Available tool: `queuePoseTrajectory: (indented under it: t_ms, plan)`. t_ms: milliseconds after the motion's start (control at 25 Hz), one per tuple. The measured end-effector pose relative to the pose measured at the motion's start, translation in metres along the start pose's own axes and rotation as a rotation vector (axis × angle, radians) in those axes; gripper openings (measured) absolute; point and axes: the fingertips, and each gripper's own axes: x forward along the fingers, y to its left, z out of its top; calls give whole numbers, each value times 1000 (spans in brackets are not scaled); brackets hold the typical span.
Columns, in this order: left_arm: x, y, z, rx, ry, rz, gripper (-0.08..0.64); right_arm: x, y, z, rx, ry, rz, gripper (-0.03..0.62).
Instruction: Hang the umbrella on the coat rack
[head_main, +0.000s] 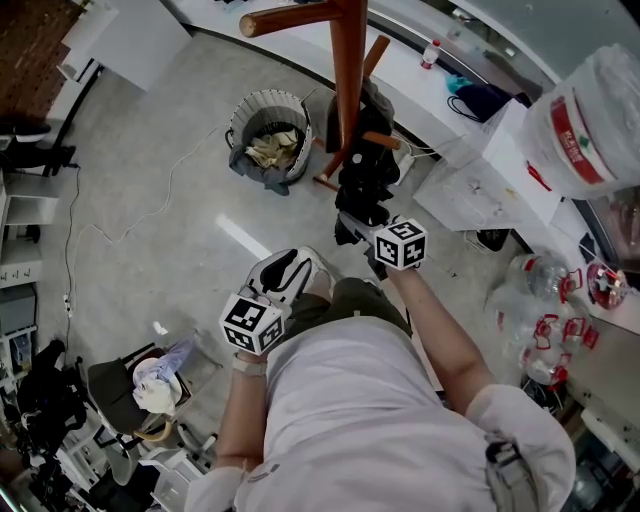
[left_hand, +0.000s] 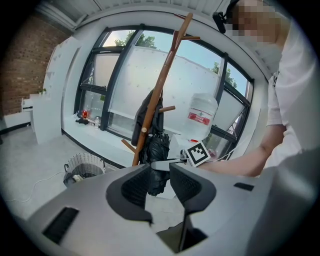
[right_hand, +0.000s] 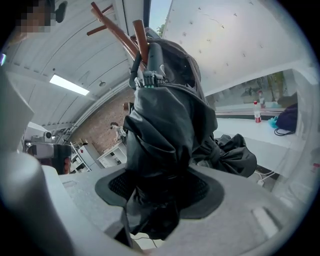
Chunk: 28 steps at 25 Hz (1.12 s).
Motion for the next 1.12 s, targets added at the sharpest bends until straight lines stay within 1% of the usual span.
queuePoseTrajectory:
  t_ms: [280, 560, 840, 920, 1040, 1120]
  plan:
    - [-4, 3, -6, -20, -1, 20, 110, 13, -6, 4, -3, 6, -20, 249]
    - [-2, -3, -11, -20, 3, 11, 110, 18, -17, 7, 3, 21, -68, 255]
    - [2, -9, -11, -13, 2, 0, 110, 13, -27, 9, 2, 26, -115, 275]
    - [3, -12, -11, -11, 1, -5, 110, 11, -30, 11, 6, 15, -126, 292]
    - [5, -16, -11, -4, 0, -12, 110, 5, -32, 16, 15, -10, -142, 361]
    - [6, -20, -11, -1, -2, -15, 110, 0, -35, 18, 14, -22, -159, 373]
